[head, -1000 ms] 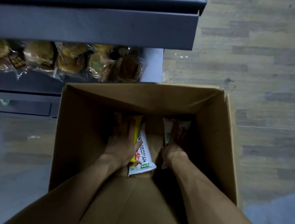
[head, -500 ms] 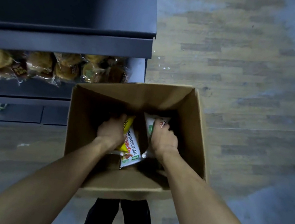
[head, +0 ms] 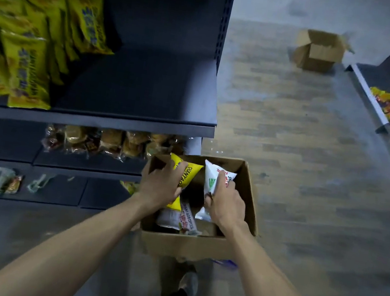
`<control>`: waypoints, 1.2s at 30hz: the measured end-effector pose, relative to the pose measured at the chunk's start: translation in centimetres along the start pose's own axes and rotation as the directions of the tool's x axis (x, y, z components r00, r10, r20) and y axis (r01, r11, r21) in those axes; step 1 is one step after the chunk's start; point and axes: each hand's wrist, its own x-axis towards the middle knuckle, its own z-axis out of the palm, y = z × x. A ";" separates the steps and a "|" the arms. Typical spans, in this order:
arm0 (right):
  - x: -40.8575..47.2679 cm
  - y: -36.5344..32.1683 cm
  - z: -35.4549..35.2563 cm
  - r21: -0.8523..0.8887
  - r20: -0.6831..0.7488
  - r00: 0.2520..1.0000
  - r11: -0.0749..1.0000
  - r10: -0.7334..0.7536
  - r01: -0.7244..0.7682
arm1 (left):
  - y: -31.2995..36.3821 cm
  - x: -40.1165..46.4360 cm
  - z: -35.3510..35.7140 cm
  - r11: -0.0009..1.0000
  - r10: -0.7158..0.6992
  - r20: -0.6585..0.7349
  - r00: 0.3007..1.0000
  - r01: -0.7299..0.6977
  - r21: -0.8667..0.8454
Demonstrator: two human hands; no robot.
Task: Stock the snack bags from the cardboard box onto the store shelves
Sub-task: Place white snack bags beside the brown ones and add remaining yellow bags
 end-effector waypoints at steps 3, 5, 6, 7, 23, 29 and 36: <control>-2.7 -2.7 -1.7 0.009 -0.076 0.997 1.000 -0.003 0.004 | -1.0 -2.8 -2.7 0.999 0.033 -0.074 0.997 -0.034 -0.002; -4.8 -5.1 -2.5 0.025 -0.133 0.991 1.000 -0.002 0.006 | -2.2 -5.5 -4.6 0.997 0.024 -0.152 0.988 -0.035 -0.071; -6.0 -6.5 -2.9 0.033 -0.161 0.987 0.999 -0.012 0.017 | -3.0 -6.9 -5.4 0.995 0.008 -0.190 0.982 -0.027 -0.097; -7.1 -7.9 -3.1 0.029 -0.187 0.982 0.999 -0.032 0.038 | -3.9 -8.4 -6.3 0.993 -0.007 -0.227 0.974 -0.020 -0.116; -16.2 -28.0 -19.9 -0.085 -0.634 0.699 0.928 -0.331 0.362 | -13.2 -22.4 -29.8 0.996 0.004 -0.713 0.701 -0.065 -0.058; -15.4 -30.2 -27.9 -0.119 -0.712 0.621 0.929 -0.326 0.352 | -13.5 -21.7 -36.9 0.997 -0.004 -0.803 0.596 -0.056 -0.047; -11.4 -30.1 -35.4 -0.146 -0.752 0.573 0.929 -0.327 0.339 | -11.3 -16.0 -42.2 0.995 -0.002 -0.860 0.511 -0.083 -0.051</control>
